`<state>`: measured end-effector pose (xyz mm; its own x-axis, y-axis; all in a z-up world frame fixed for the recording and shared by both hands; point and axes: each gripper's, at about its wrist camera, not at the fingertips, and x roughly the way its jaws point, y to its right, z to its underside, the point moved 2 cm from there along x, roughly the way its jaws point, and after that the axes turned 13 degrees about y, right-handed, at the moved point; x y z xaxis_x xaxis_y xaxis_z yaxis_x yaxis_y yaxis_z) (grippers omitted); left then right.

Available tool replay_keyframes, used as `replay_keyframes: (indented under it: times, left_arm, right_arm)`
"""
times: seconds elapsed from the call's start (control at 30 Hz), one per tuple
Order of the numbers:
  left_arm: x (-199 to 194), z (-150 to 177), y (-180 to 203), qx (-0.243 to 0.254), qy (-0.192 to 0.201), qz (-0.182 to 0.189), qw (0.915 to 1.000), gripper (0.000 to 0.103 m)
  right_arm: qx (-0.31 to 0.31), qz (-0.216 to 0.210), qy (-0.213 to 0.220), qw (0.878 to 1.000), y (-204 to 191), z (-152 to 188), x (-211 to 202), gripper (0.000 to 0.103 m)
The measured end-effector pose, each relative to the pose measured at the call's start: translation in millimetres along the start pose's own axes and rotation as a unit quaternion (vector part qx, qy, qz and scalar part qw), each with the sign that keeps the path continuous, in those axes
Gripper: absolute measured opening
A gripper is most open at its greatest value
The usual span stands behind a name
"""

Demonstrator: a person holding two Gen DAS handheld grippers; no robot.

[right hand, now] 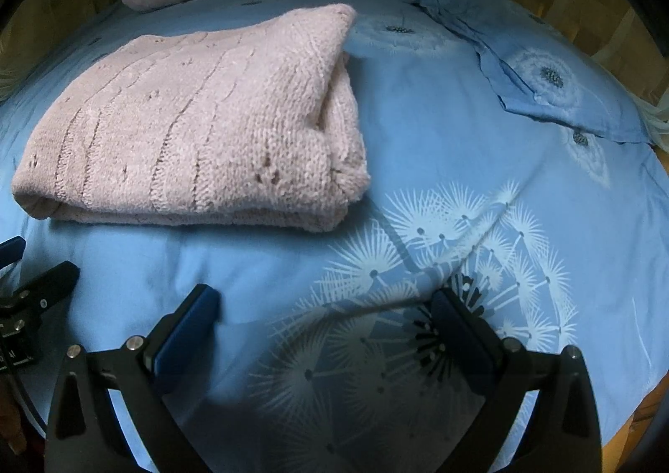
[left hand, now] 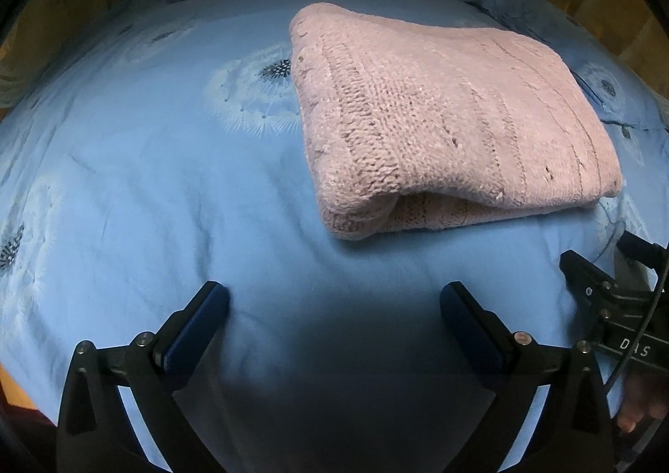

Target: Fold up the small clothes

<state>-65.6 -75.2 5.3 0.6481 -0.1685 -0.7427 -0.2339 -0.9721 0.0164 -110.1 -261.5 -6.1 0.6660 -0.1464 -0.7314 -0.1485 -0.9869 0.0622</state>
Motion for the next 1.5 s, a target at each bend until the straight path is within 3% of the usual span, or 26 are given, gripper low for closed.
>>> replay_keyframes:
  times: [1.5]
  left_arm:
    - [-0.8, 2.5, 6.3, 0.016, 0.001, -0.006, 0.9999, 0.088]
  right_arm:
    - [-0.013, 0.013, 0.010, 1.000, -6.2, 1.7, -6.2, 0.103]
